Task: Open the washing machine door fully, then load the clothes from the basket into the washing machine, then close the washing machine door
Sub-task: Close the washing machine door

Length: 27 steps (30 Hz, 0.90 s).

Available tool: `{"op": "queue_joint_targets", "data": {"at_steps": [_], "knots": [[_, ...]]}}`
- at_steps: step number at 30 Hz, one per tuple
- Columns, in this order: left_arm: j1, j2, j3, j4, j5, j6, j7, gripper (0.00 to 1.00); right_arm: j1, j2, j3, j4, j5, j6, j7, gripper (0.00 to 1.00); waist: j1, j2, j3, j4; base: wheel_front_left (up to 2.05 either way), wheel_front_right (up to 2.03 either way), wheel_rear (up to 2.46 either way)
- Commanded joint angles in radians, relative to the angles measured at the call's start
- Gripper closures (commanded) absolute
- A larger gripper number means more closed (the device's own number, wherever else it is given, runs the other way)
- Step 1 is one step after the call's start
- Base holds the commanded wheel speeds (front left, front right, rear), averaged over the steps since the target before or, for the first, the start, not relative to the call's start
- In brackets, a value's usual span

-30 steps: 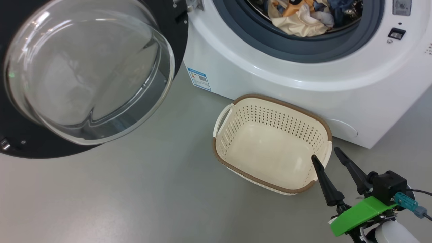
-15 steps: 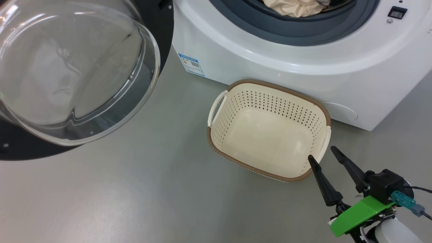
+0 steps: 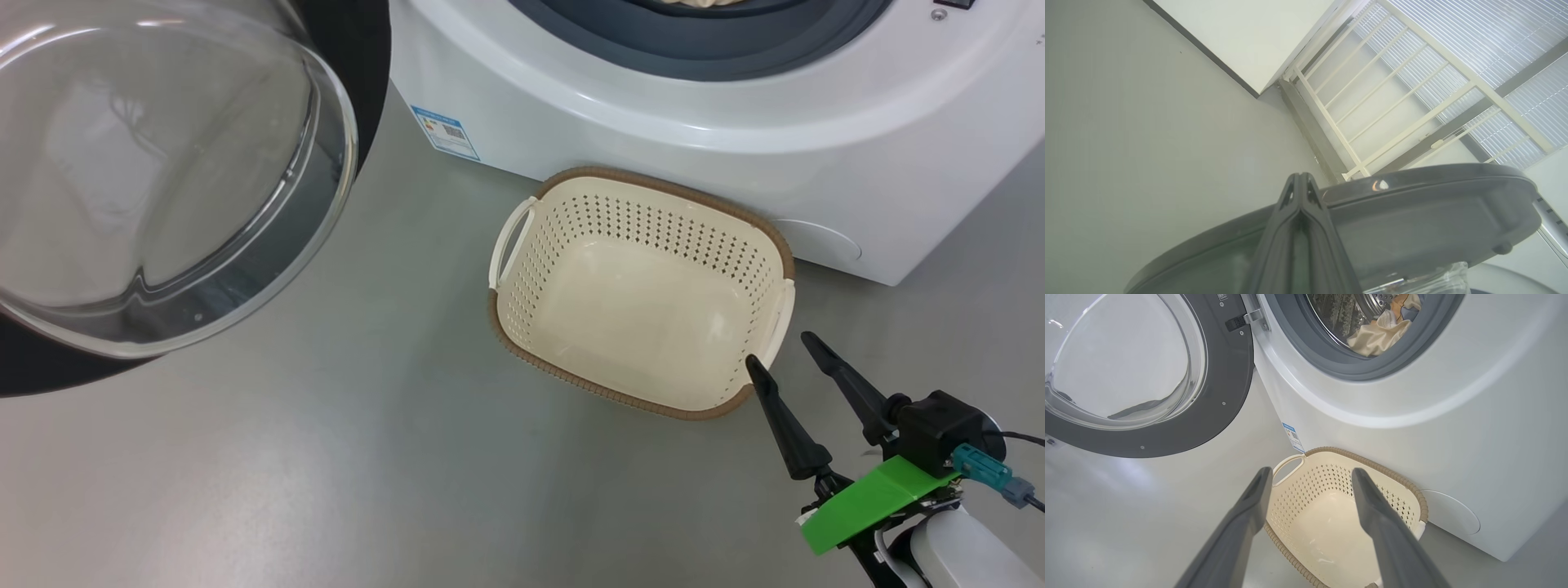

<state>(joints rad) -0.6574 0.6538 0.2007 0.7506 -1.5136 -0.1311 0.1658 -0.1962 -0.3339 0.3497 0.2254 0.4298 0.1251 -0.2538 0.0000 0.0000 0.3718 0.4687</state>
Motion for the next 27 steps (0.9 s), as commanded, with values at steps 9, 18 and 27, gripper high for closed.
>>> {"op": "queue_joint_targets", "data": {"at_steps": [9,18,27], "knots": [[-0.013,0.079,-0.008,-0.019,-0.018,0.000,0.058,1.00,-0.013,-0.010,0.010,-0.025,-0.012,0.006,-0.008,0.00,0.0000,0.0000,0.000,-0.001,0.00,0.00,0.00],[-0.003,0.082,-0.035,-0.024,-0.039,0.000,0.138,1.00,-0.014,-0.014,-0.001,-0.029,-0.014,0.006,-0.008,0.00,0.0000,0.0000,-0.005,0.003,0.00,0.00,0.00],[0.016,0.084,-0.050,-0.039,-0.057,0.000,0.208,1.00,-0.005,-0.014,-0.006,-0.033,-0.014,0.006,-0.008,0.00,0.0000,0.0000,-0.017,0.005,0.00,0.00,0.00]]}}
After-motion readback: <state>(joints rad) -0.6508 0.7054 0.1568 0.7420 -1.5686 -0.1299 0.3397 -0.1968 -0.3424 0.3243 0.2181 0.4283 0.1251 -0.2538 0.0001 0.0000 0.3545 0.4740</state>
